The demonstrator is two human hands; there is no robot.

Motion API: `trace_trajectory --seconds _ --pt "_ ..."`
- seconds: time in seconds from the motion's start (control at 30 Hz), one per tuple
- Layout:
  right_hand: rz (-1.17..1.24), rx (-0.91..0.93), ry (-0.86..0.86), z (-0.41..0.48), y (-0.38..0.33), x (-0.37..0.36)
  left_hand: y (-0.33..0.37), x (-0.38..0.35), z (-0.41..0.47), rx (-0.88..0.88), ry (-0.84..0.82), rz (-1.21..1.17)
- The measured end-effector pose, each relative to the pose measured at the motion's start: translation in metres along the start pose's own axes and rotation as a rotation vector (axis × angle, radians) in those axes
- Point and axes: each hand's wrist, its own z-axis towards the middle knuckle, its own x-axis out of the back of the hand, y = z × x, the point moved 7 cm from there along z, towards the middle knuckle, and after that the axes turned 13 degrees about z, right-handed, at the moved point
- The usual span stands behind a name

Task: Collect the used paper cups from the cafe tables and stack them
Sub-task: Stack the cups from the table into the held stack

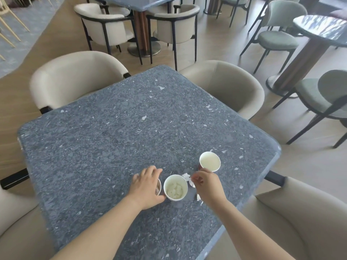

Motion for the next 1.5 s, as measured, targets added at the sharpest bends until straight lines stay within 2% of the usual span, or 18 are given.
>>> trace_trajectory --seconds 0.17,0.33,0.47,0.63,0.93,1.13,1.3,1.4,1.5 --pt "0.084 0.125 0.087 -0.016 -0.034 0.016 0.015 0.013 -0.012 -0.065 0.047 0.002" --pt "0.062 0.19 0.01 -0.026 -0.051 0.01 0.028 0.02 -0.019 -0.085 0.07 -0.028" --pt "0.034 0.138 0.03 -0.031 -0.037 0.015 0.038 0.024 -0.018 -0.119 0.097 -0.049" --pt "-0.009 0.046 0.026 -0.027 -0.009 0.022 0.048 0.018 -0.008 -0.136 0.045 -0.038" --pt "-0.095 -0.097 -0.108 -0.006 0.034 -0.005 0.051 0.011 0.01 -0.139 0.07 -0.185" --pt "-0.16 -0.116 -0.168 0.007 0.048 -0.028 0.047 0.009 0.005 -0.116 0.137 -0.251" --pt "-0.182 -0.1 -0.207 0.016 0.05 -0.04 0.048 0.007 0.006 -0.11 0.127 -0.238" --pt "-0.128 -0.087 -0.166 0.013 0.048 -0.037 0.045 0.006 0.005 -0.105 0.112 -0.219" --pt "-0.018 -0.052 -0.046 -0.001 0.04 -0.022 0.044 0.007 0.004 -0.077 0.097 -0.178"
